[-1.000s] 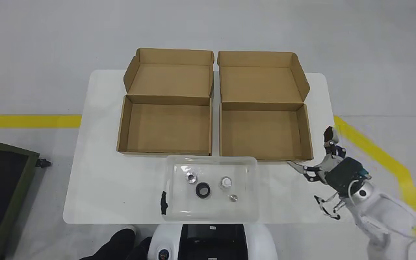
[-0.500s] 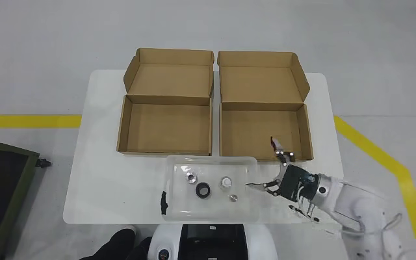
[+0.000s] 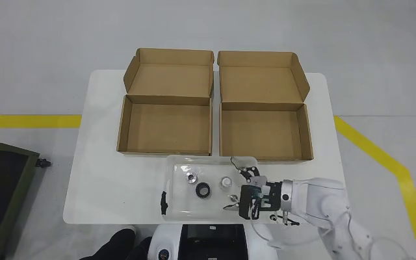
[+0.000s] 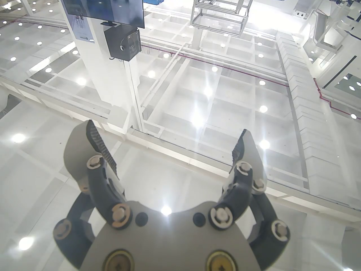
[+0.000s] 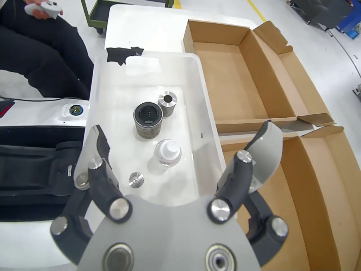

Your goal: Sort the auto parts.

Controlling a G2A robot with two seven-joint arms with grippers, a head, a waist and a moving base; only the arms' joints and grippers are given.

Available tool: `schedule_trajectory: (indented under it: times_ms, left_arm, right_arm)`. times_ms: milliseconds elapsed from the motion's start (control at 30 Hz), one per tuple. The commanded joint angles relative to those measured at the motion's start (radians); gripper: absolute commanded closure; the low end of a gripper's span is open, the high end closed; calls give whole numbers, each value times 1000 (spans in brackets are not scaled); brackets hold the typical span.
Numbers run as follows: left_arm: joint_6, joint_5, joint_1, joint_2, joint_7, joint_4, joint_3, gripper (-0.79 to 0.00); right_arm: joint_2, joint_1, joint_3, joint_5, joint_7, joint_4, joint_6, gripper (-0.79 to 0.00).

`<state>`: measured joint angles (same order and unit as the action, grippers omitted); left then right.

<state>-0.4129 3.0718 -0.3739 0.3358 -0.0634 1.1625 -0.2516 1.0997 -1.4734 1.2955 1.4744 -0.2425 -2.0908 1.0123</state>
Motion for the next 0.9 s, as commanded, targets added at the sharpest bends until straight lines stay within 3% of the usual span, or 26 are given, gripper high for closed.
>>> schedule_trajectory:
  times_ms: [0,467,567,867]
  left_arm:
    - [0,0,0,0,0,0,0,-785]
    - [0,0,0,0,0,0,0,-785]
    - [0,0,0,0,0,0,0,-785]
    - [0,0,0,0,0,0,0,-785]
  right_arm:
    - [-8,9,-14,1,-22,8,0,-785]
    - [-45,81,-105,-53,-115,78,0,-785]
    - [-47,92,-113,-59,-116,96,0,-686]
    - [-47,120,-150,-55,-122,148,-25,-542]
